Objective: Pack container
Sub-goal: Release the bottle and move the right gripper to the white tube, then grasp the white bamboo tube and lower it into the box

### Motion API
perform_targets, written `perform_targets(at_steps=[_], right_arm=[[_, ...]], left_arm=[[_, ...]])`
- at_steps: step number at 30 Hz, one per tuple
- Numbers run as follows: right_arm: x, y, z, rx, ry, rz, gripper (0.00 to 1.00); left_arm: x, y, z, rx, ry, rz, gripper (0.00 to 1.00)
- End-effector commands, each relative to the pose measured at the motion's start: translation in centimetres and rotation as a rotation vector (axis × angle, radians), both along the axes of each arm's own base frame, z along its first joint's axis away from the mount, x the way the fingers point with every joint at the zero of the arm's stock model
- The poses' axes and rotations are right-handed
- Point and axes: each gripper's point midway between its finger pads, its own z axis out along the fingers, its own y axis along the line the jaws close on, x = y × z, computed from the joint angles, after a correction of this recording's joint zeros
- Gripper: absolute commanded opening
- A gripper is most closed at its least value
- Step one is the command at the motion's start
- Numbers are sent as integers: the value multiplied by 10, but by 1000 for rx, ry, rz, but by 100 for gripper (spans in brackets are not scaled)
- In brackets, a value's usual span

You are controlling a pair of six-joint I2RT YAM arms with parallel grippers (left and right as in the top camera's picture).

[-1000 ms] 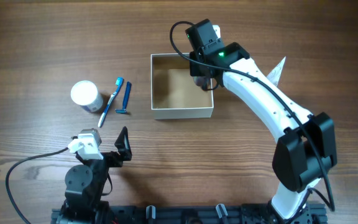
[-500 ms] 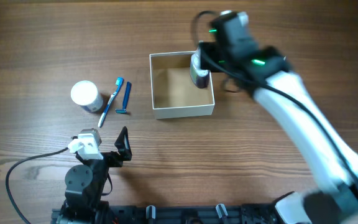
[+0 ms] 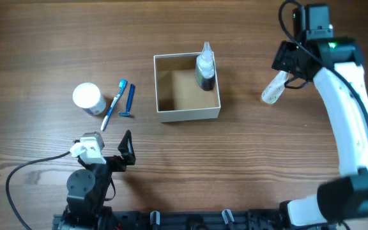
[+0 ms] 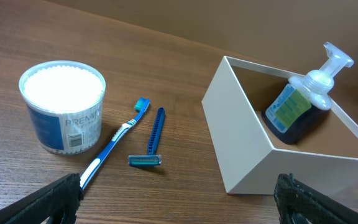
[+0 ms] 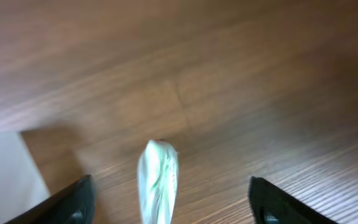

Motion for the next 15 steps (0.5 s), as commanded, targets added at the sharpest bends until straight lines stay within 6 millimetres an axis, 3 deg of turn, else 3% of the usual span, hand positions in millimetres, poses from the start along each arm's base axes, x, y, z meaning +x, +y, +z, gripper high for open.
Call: perform_targets(at_steps=[1, 2, 3, 5, 10, 13, 15], right_arm=[[3, 3, -40, 36, 106, -12, 61], [3, 4, -44, 39, 119, -10, 52], [3, 5, -48, 45, 131, -7, 30], [2, 6, -47, 48, 133, -6, 6], [-4, 5, -24, 44, 84, 15, 4], [-19, 12, 21, 47, -18, 57, 4], [-34, 36, 60, 73, -115, 188, 4]], left_arm=[[0, 0, 1, 8, -9, -5, 100], [0, 0, 1, 8, -9, -5, 100], [0, 0, 1, 8, -9, -5, 100], [0, 0, 1, 8, -9, -5, 100], [0, 0, 1, 8, -9, -5, 100], [0, 0, 1, 8, -9, -5, 100], [0, 0, 1, 8, -9, -5, 100]])
